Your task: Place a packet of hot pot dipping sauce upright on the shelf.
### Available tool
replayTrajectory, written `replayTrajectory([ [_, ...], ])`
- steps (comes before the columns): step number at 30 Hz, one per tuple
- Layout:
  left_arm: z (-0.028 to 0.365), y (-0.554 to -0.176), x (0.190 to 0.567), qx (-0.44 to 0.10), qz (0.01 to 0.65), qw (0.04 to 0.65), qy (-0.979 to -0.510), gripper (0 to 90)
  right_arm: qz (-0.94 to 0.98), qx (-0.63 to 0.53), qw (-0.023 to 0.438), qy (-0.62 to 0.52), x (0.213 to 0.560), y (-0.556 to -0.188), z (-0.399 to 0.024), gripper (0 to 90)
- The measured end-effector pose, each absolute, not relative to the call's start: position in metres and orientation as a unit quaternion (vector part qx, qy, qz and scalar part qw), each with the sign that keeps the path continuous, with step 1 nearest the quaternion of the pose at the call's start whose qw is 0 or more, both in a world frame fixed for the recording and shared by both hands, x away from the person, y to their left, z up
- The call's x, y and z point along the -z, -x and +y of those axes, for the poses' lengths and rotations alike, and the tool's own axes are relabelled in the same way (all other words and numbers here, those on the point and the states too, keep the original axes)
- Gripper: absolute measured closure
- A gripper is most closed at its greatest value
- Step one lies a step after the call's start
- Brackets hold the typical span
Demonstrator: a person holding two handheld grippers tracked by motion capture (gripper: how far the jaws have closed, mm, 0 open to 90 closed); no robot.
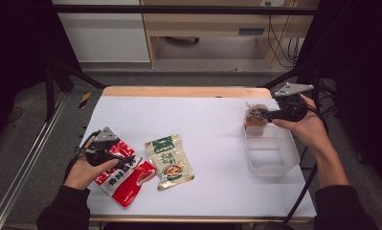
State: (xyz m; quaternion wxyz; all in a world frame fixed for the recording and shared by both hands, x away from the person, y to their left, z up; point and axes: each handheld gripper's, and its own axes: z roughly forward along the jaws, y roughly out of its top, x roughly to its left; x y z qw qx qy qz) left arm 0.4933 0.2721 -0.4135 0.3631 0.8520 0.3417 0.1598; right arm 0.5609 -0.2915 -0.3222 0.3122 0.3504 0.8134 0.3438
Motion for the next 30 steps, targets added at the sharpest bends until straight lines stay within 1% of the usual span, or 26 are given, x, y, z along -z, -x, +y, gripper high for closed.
replayTrajectory([
  [2, 0.271, -0.493, 0.414, -0.160, 0.340, 0.362, -0.853, 7.9, 0.810, -0.352, 0.314, -0.350, 0.321, -0.556, -0.288, 23.4],
  [3, 0.270, -0.493, 0.414, -0.160, 0.339, 0.363, -0.853, 7.9, 0.805, -0.355, 0.321, -0.349, 0.319, -0.546, -0.279, 18.5],
  [4, 0.270, -0.493, 0.414, -0.160, 0.339, 0.363, -0.853, 7.9, 0.805, -0.355, 0.321, -0.349, 0.319, -0.546, -0.279, 18.5],
  [7, 0.269, -0.492, 0.413, -0.161, 0.336, 0.362, -0.854, 7.8, 0.801, -0.370, 0.326, -0.341, 0.320, -0.530, -0.263, 12.8],
  [8, 0.267, -0.492, 0.413, -0.162, 0.335, 0.361, -0.855, 7.8, 0.799, -0.372, 0.327, -0.340, 0.320, -0.526, -0.259, 12.5],
  [9, 0.267, -0.492, 0.413, -0.162, 0.335, 0.361, -0.855, 7.8, 0.799, -0.372, 0.327, -0.340, 0.320, -0.526, -0.259, 12.5],
  [12, 0.265, -0.492, 0.413, -0.162, 0.333, 0.362, -0.856, 7.8, 0.792, -0.386, 0.339, -0.329, 0.323, -0.507, -0.236, 14.2],
  [13, 0.263, -0.493, 0.413, -0.163, 0.331, 0.363, -0.856, 7.8, 0.792, -0.387, 0.340, -0.328, 0.326, -0.500, -0.226, 14.2],
  [14, 0.263, -0.493, 0.413, -0.163, 0.331, 0.363, -0.856, 7.8, 0.792, -0.387, 0.340, -0.328, 0.326, -0.500, -0.226, 14.2],
  [15, 0.262, -0.494, 0.413, -0.165, 0.331, 0.363, -0.855, 7.9, 0.790, -0.393, 0.337, -0.329, 0.334, -0.489, -0.211, 14.3],
  [17, 0.259, -0.495, 0.413, -0.164, 0.329, 0.359, -0.858, 8.4, 0.788, -0.400, 0.333, -0.330, 0.342, -0.480, -0.199, 15.4],
  [18, 0.259, -0.495, 0.413, -0.164, 0.329, 0.359, -0.858, 8.7, 0.788, -0.400, 0.333, -0.330, 0.342, -0.480, -0.199, 15.4],
  [23, 0.248, -0.498, 0.416, -0.162, 0.318, 0.349, -0.866, 9.6, 0.811, -0.394, 0.295, -0.316, 0.377, -0.465, -0.154, 18.1],
  [24, 0.248, -0.498, 0.416, -0.162, 0.318, 0.349, -0.866, 9.7, 0.811, -0.394, 0.295, -0.316, 0.377, -0.465, -0.154, 18.1],
  [25, 0.244, -0.500, 0.417, -0.161, 0.314, 0.347, -0.869, 9.7, 0.814, -0.399, 0.286, -0.312, 0.386, -0.461, -0.141, 20.7],
  [30, 0.234, -0.507, 0.425, -0.155, 0.304, 0.338, -0.877, 11.3, 0.804, -0.426, 0.274, -0.310, 0.407, -0.456, -0.119, 24.6],
])
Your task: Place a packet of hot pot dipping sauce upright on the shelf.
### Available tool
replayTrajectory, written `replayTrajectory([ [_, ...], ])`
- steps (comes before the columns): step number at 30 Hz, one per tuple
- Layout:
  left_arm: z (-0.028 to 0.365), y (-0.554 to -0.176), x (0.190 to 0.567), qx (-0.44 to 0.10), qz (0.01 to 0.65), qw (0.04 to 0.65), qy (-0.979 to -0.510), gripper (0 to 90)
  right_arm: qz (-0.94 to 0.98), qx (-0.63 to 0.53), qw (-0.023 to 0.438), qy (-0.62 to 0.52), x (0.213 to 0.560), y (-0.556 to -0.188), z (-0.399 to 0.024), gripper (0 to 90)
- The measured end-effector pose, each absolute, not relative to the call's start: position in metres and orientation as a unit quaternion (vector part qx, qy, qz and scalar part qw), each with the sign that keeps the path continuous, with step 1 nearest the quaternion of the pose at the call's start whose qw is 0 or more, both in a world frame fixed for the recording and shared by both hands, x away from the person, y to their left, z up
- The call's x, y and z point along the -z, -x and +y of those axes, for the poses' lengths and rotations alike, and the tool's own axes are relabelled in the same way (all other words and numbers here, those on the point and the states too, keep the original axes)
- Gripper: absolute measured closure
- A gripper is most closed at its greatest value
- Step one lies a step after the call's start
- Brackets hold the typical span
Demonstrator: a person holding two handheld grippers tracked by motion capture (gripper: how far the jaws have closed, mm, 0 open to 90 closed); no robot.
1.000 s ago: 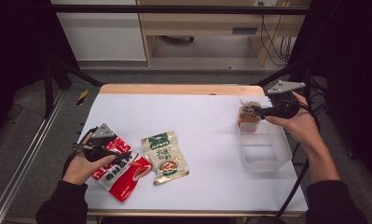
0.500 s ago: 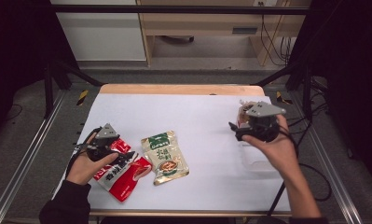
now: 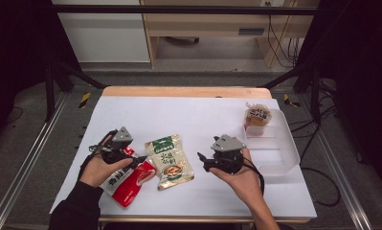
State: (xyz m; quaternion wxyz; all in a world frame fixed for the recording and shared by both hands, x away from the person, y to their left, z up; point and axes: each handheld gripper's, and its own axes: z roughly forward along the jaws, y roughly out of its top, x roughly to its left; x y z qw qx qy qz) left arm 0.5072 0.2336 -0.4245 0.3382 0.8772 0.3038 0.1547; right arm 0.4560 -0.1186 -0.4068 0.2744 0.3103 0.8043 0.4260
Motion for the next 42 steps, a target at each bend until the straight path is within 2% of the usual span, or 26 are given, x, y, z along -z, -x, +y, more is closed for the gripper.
replayTrajectory([
  [8, 0.216, -0.529, 0.439, -0.136, 0.294, 0.326, -0.888, 14.4, 0.829, -0.402, 0.240, -0.307, 0.442, -0.447, -0.102, 24.8],
  [16, 0.213, -0.540, 0.450, -0.118, 0.301, 0.310, -0.894, 18.5, 0.841, -0.388, 0.235, -0.295, 0.448, -0.447, -0.098, 24.5],
  [22, 0.210, -0.540, 0.453, -0.101, 0.301, 0.317, -0.894, 26.1, 0.843, -0.385, 0.229, -0.296, 0.450, -0.447, -0.099, 24.5],
  [23, 0.208, -0.539, 0.454, -0.100, 0.302, 0.318, -0.893, 30.9, 0.843, -0.385, 0.230, -0.295, 0.450, -0.447, -0.098, 24.5],
  [26, 0.208, -0.538, 0.453, -0.103, 0.299, 0.314, -0.895, 35.7, 0.845, -0.384, 0.230, -0.294, 0.451, -0.447, -0.098, 24.5],
  [32, 0.209, -0.531, 0.443, -0.073, 0.299, 0.353, -0.884, 51.3, 0.848, -0.381, 0.228, -0.289, 0.452, -0.448, -0.098, 24.5],
  [35, 0.207, -0.532, 0.446, -0.063, 0.298, 0.346, -0.888, 54.5, 0.850, -0.380, 0.227, -0.288, 0.452, -0.448, -0.098, 24.4],
  [38, 0.205, -0.533, 0.449, -0.063, 0.304, 0.340, -0.888, 62.3, 0.850, -0.379, 0.226, -0.286, 0.453, -0.448, -0.098, 24.5],
  [42, 0.205, -0.535, 0.452, -0.070, 0.309, 0.328, -0.890, 79.9, 0.849, -0.385, 0.226, -0.284, 0.451, -0.447, -0.097, 24.7],
])
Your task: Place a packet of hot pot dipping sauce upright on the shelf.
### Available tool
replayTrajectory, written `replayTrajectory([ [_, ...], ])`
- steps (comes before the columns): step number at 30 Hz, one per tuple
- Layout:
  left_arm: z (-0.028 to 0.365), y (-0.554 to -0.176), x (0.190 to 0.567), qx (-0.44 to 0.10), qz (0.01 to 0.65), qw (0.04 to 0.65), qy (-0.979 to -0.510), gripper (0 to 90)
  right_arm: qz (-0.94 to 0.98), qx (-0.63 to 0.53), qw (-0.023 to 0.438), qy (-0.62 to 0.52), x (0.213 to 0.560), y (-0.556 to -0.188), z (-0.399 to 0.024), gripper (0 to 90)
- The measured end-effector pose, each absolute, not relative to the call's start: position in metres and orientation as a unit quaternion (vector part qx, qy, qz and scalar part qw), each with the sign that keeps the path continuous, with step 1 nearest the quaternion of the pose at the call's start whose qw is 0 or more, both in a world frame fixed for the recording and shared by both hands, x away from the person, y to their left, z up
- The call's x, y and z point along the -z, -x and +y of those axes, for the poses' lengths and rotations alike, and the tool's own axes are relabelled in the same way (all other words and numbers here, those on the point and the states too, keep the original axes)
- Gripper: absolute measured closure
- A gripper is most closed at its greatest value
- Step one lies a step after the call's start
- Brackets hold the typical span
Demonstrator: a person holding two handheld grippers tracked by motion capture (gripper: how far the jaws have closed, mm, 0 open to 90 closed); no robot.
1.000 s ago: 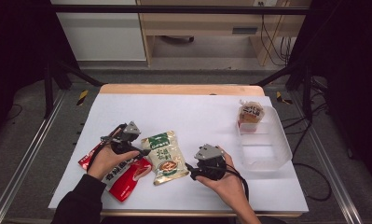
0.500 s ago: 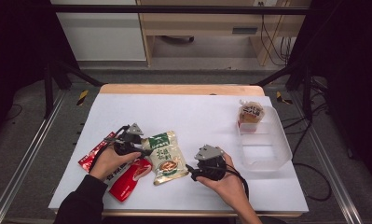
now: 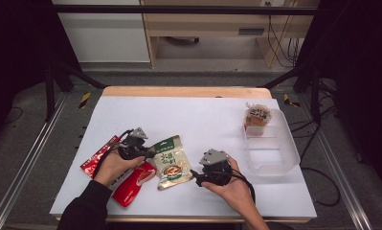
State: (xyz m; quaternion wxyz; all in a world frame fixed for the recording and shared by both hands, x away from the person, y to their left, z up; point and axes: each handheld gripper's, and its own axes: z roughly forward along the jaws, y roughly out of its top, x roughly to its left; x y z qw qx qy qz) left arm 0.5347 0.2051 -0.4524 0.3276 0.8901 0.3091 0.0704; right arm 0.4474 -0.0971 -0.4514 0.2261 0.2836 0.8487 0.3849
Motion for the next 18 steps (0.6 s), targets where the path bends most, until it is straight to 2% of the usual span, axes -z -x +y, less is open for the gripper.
replayTrajectory([
  [2, 0.205, -0.534, 0.452, -0.082, 0.317, 0.327, -0.886, 86.8, 0.851, -0.384, 0.226, -0.280, 0.451, -0.447, -0.095, 24.7],
  [4, 0.205, -0.534, 0.451, -0.082, 0.317, 0.329, -0.886, 89.4, 0.853, -0.382, 0.226, -0.276, 0.450, -0.447, -0.095, 24.7],
  [18, 0.196, -0.513, 0.405, -0.120, 0.285, 0.363, -0.879, 90.0, 0.869, -0.362, 0.237, -0.242, 0.409, -0.469, -0.089, 26.0],
])
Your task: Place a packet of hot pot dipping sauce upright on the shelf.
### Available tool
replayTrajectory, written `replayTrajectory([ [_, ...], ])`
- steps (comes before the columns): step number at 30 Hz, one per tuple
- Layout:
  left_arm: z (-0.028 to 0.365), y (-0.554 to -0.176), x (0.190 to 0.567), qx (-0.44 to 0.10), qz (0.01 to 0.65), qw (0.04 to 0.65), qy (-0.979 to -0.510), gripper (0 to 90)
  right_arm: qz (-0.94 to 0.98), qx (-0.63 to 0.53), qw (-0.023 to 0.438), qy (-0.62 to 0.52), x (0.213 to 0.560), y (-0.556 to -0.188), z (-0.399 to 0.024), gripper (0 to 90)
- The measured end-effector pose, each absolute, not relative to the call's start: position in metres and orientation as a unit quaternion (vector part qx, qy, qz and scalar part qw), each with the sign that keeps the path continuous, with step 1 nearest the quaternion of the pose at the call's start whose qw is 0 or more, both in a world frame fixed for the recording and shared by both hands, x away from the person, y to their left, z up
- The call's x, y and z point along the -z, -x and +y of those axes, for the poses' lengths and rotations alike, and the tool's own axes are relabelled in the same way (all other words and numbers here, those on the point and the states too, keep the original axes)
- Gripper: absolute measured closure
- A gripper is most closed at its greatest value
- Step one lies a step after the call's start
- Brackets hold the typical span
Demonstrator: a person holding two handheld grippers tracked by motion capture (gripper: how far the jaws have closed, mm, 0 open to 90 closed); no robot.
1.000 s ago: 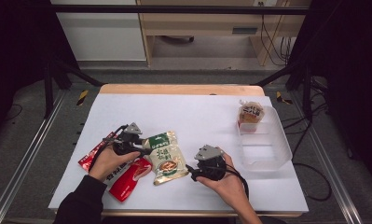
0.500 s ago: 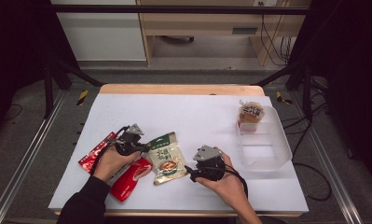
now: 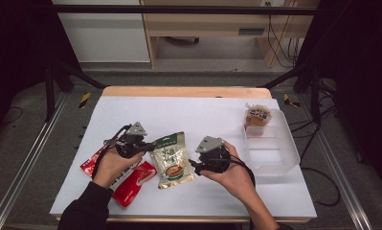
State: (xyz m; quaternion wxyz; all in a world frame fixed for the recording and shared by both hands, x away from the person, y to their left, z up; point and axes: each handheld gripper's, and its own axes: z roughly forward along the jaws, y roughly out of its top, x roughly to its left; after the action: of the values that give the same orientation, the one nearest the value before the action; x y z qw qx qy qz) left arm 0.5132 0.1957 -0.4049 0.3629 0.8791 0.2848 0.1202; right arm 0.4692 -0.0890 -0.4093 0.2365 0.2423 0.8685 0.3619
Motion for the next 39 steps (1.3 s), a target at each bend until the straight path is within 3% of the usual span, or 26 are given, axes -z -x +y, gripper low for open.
replayTrajectory([
  [12, 0.189, -0.500, 0.382, -0.129, 0.256, 0.381, -0.879, 90.0, 0.892, -0.335, 0.215, -0.216, 0.382, -0.502, -0.071, 23.6],
  [22, 0.187, -0.494, 0.373, -0.129, 0.239, 0.388, -0.881, 90.0, 0.912, -0.321, 0.181, -0.182, 0.371, -0.520, -0.051, 31.7],
  [30, 0.184, -0.489, 0.366, -0.132, 0.228, 0.392, -0.882, 90.0, 0.924, -0.318, 0.148, -0.154, 0.371, -0.523, -0.049, 50.2],
  [34, 0.185, -0.489, 0.365, -0.129, 0.227, 0.395, -0.881, 90.0, 0.931, -0.306, 0.142, -0.137, 0.375, -0.522, -0.045, 68.7],
  [39, 0.186, -0.490, 0.368, -0.128, 0.232, 0.394, -0.880, 89.9, 0.934, -0.304, 0.140, -0.129, 0.376, -0.520, -0.043, 82.3],
])
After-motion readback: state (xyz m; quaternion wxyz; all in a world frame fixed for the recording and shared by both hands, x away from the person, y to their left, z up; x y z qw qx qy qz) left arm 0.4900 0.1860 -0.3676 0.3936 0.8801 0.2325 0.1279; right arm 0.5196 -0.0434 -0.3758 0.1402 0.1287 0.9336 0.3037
